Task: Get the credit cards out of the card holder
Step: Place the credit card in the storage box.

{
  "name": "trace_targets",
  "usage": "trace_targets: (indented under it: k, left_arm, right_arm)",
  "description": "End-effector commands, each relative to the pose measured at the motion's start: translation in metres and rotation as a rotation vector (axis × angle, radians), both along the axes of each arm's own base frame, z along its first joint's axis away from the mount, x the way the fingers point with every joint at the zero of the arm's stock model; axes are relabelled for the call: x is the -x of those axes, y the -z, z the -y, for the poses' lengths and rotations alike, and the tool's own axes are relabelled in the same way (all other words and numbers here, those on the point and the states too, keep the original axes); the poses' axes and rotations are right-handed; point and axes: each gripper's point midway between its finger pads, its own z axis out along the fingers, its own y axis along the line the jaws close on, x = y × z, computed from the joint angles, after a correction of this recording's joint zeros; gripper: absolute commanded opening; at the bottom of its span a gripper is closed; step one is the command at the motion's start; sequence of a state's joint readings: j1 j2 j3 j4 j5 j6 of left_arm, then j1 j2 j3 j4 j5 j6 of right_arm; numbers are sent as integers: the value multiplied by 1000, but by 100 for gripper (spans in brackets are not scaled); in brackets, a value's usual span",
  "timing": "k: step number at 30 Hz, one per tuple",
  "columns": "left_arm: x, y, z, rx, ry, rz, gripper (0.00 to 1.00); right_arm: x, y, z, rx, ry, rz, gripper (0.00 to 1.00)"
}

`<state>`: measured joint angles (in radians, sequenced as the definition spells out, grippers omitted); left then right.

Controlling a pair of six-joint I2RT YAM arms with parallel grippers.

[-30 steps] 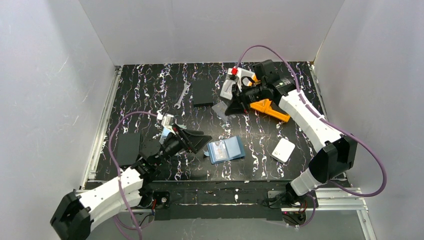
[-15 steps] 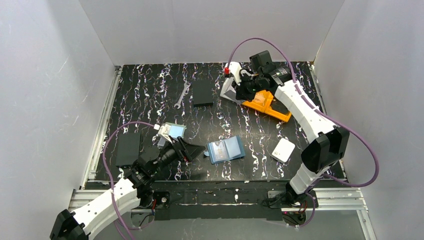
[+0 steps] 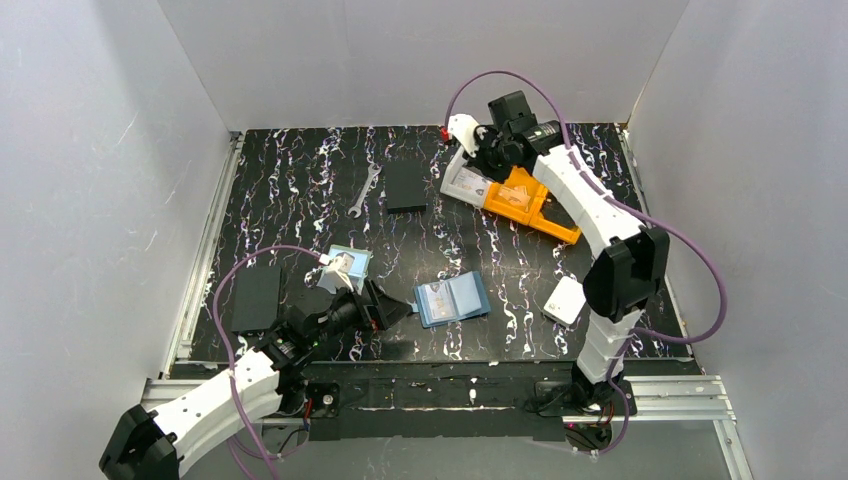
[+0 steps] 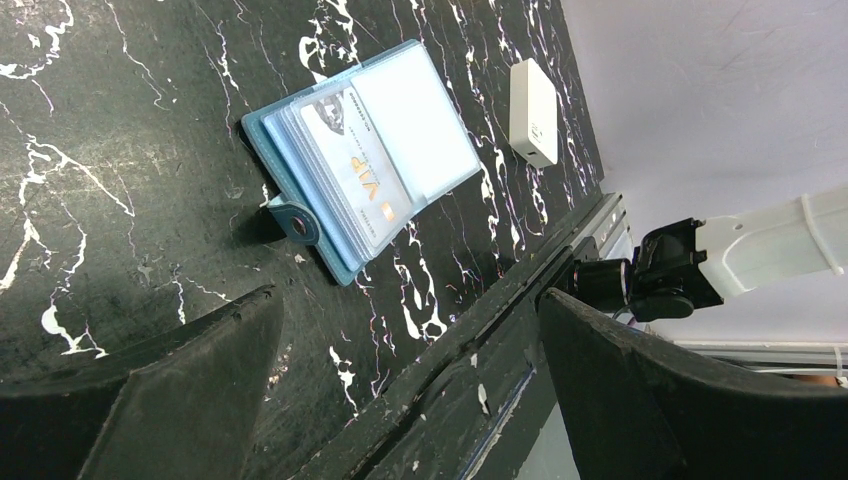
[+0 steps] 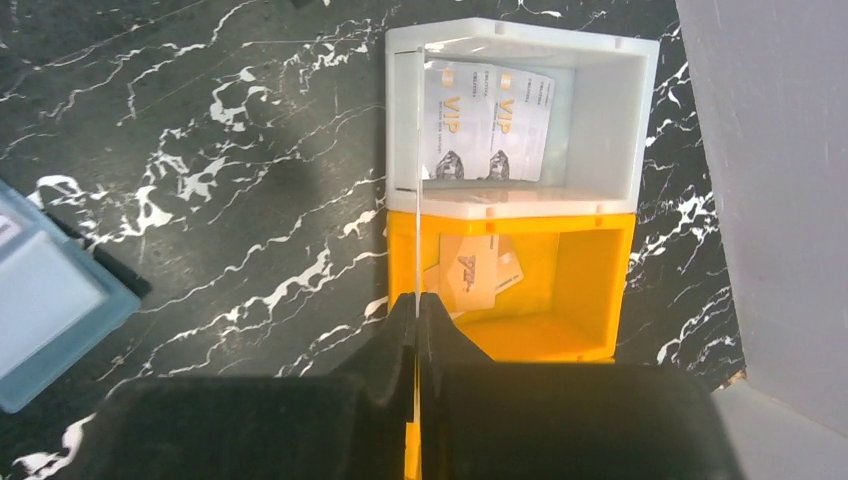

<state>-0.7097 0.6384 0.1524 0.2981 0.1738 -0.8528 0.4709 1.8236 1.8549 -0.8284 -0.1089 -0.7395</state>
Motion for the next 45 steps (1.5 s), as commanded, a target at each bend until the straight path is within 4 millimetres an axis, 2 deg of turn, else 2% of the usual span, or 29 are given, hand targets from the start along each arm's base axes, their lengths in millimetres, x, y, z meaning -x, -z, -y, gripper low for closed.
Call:
trace_targets:
  k: [1, 9, 17, 29, 45]
  left_arm:
    - [-1, -8, 0, 6, 2, 14, 98]
    - [0, -4, -4, -10, -11, 6, 98]
    - [-1, 2, -7, -38, -19, -3, 98]
    - [-3, 8, -9, -67, -23, -8, 98]
    - [-1, 15, -12, -84, -25, -26, 98]
  right_arm:
    - [-32, -10, -7, 6, -17, 95, 1]
    - [-67, 28, -20, 56, -33, 69, 1]
    - [-94, 61, -18, 126, -9, 64, 1]
    - [-109, 96, -20, 155, -7, 31, 4]
    - [-110, 130, -22, 152, -16, -46, 8]
